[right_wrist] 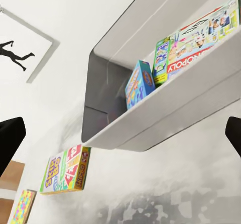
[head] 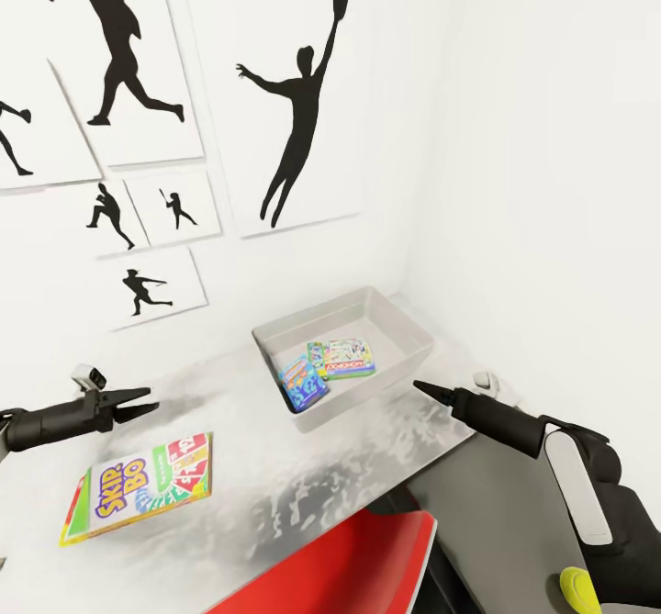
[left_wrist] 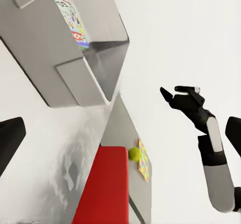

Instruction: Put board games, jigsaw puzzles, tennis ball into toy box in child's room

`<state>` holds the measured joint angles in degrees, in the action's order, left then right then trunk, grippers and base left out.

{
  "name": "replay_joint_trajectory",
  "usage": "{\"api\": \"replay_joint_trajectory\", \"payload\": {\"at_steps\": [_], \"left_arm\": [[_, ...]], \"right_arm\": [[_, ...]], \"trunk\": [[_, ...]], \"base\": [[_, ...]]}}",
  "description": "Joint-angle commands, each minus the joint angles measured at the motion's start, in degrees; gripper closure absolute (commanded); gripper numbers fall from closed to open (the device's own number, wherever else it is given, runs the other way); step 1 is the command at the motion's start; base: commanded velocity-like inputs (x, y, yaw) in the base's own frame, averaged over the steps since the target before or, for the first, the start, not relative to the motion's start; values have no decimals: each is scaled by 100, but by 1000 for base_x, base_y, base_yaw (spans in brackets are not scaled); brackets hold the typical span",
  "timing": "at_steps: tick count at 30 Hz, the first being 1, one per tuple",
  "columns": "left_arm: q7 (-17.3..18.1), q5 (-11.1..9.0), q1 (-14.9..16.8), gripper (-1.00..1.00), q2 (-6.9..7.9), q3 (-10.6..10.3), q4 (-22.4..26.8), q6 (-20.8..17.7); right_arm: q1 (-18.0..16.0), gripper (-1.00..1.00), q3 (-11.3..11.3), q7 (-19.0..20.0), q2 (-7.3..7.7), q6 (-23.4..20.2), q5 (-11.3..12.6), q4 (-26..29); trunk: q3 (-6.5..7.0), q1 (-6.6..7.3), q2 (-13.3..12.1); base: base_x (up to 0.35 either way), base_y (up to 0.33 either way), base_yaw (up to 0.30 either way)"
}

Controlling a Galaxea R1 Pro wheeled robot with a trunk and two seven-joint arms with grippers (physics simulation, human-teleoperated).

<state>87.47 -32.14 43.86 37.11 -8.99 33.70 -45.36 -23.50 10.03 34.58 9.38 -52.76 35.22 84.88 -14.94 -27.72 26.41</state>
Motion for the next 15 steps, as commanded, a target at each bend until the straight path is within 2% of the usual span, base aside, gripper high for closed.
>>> {"api": "replay_joint_trajectory", "payload": {"at_steps": [1, 6, 15], "left_arm": [[79, -28, -20, -100, 9, -26, -71, 23], [253, -25, -105, -100, 59, 20, -318, 388], [253, -22, -137, -100, 234, 63, -555, 537]], "right_arm": [[-6, -100, 8, 23, -4, -33, -9, 2], [-5, -100, 8, 23, -18, -33, -7, 2], [-5, -100, 1, 13, -52, -26, -46, 2]], "trunk": [[-1, -3, 10], [45, -3, 10], [128, -3, 10]], "base": [[0, 0, 0], [-22, 0, 0], [-27, 0, 0]]}}
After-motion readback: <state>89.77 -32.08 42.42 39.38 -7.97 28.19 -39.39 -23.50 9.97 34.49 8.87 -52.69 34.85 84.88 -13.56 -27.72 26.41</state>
